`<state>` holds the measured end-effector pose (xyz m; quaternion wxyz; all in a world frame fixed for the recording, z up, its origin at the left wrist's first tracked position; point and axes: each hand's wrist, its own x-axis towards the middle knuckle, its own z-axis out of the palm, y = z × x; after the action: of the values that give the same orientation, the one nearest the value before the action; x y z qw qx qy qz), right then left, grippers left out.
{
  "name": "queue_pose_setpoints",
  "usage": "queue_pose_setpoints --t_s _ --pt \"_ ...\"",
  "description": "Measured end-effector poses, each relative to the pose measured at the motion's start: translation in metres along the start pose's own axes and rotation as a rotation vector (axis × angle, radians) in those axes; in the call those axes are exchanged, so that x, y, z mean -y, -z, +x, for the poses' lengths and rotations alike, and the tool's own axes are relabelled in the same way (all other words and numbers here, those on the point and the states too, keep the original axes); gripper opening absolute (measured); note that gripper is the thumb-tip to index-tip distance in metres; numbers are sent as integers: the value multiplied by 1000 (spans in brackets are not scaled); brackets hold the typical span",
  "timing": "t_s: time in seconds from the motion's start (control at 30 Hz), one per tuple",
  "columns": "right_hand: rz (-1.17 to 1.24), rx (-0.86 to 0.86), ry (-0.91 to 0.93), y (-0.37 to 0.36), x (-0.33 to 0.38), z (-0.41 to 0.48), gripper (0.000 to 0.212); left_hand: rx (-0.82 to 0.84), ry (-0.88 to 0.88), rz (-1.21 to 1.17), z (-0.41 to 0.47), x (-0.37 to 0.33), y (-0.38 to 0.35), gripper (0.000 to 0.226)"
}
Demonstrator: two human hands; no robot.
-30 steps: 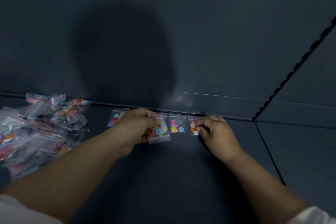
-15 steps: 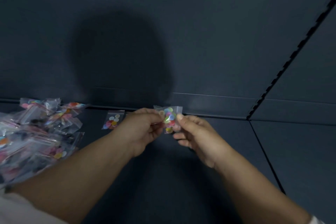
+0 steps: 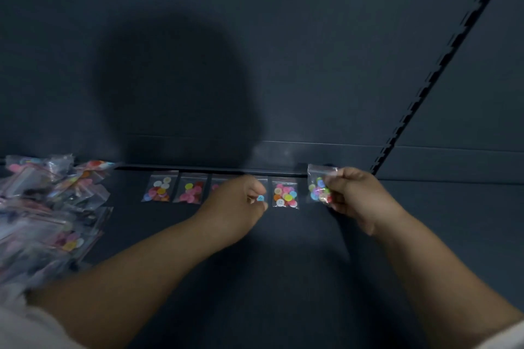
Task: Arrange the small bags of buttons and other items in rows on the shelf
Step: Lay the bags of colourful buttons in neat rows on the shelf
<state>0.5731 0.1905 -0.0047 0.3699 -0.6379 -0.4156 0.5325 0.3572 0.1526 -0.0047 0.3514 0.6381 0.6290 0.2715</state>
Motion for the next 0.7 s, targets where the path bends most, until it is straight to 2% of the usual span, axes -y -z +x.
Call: queue_pose_setpoints --t_s 0.07,0.13,0.2,0.3,0.37,0.47,0.57,0.7 --pt "-115 -36 36 6 -6 8 9 5 -159 315 1 -1 -4 21" --pt "-202 -39 82 5 -12 13 9 29 -289 503 3 0 -10 39" --pt "-330 -71 139 3 -15 15 3 77 -365 602 4 1 -16 50" --pt "-762 -237 309 2 -23 12 30 154 -451 716 5 3 -25 58" --pt "-910 -299 515 0 -28 2 30 189 -481 766 6 4 -29 61" --pt "-1013 -142 748 -4 -41 -8 31 264 -454 808 10 7 -35 65" --pt "-1182 69 682 -7 -53 -11 56 309 -440 840 13 11 -38 69" --pt "-1293 82 580 -10 -58 -9 89 335 -433 839 13 12 -40 72"
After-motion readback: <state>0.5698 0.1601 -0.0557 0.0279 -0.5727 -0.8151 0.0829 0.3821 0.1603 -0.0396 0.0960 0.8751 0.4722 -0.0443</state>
